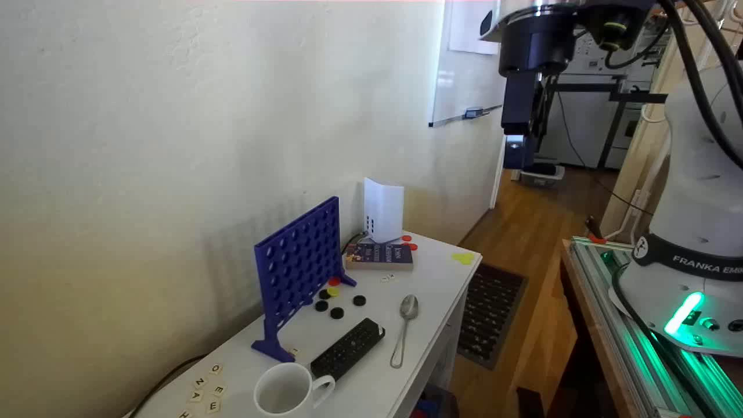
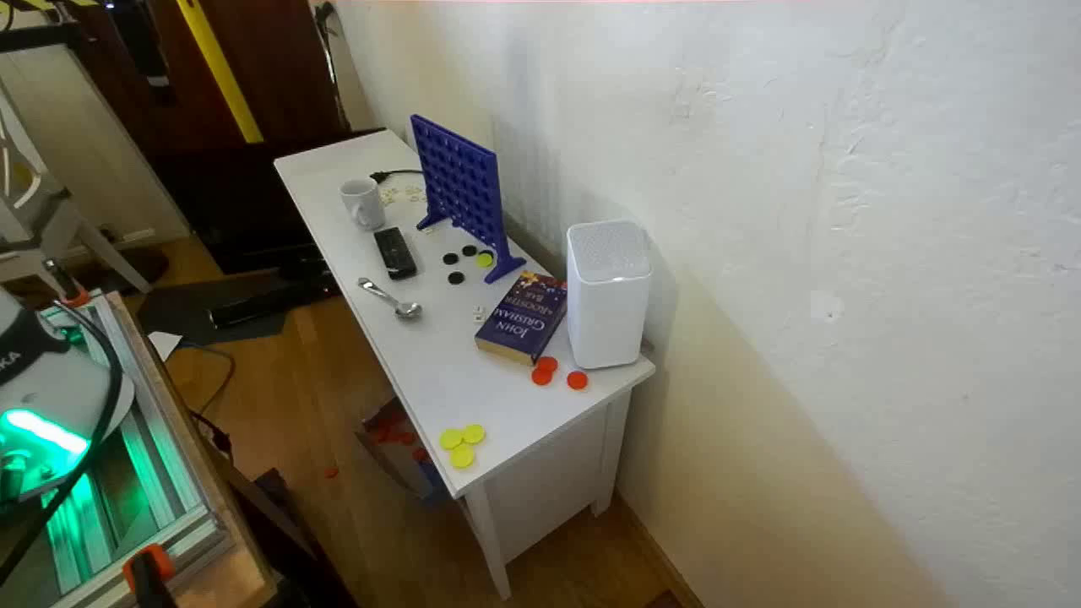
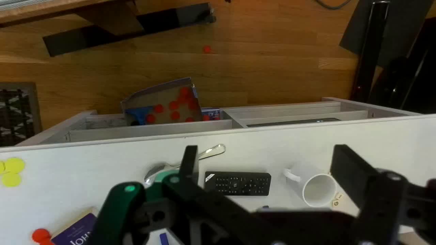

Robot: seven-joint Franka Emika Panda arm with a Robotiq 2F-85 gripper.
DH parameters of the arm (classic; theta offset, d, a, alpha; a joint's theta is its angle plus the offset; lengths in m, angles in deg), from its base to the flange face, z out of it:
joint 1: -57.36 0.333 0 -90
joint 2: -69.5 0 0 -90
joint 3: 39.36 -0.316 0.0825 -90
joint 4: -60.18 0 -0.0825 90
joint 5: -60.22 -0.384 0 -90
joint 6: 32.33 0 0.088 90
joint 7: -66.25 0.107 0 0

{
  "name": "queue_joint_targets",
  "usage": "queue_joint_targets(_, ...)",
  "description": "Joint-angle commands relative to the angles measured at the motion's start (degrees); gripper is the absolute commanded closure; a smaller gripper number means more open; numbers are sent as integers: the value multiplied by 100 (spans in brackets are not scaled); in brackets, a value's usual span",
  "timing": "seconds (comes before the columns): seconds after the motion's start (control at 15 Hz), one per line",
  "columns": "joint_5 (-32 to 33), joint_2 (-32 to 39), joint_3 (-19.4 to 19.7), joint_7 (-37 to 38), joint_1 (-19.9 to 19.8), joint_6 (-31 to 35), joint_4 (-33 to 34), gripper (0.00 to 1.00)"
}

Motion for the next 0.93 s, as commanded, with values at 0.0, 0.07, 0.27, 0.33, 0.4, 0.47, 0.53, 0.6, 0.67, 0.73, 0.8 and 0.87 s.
queue_joint_targets(0.0,-35,2,-51,-34,-61,-28,-9,0)
queue_joint_targets(0.07,-34,13,-50,-34,-60,-28,-28,0)
queue_joint_targets(0.27,-34,30,-50,-34,-60,-28,-41,0)
queue_joint_targets(0.33,-34,32,-50,-34,-60,-28,-41,0)
queue_joint_targets(0.4,-73,179,-34,-126,-23,60,18,0)
queue_joint_targets(0.47,-36,299,-51,-215,-11,130,77,0)
queue_joint_targets(0.53,-51,443,-52,-304,13,201,161,0)
queue_joint_targets(0.6,-42,662,-88,-400,28,369,277,0)
queue_joint_targets(0.67,-49,858,-94,-520,60,494,387,0)
queue_joint_targets(0.73,-68,1093,-92,-660,105,684,502,0)
queue_joint_targets(0.8,-72,1358,-102,-801,161,875,650,0)
queue_joint_targets(0.87,-52,1613,-131,-916,223,1061,795,0)
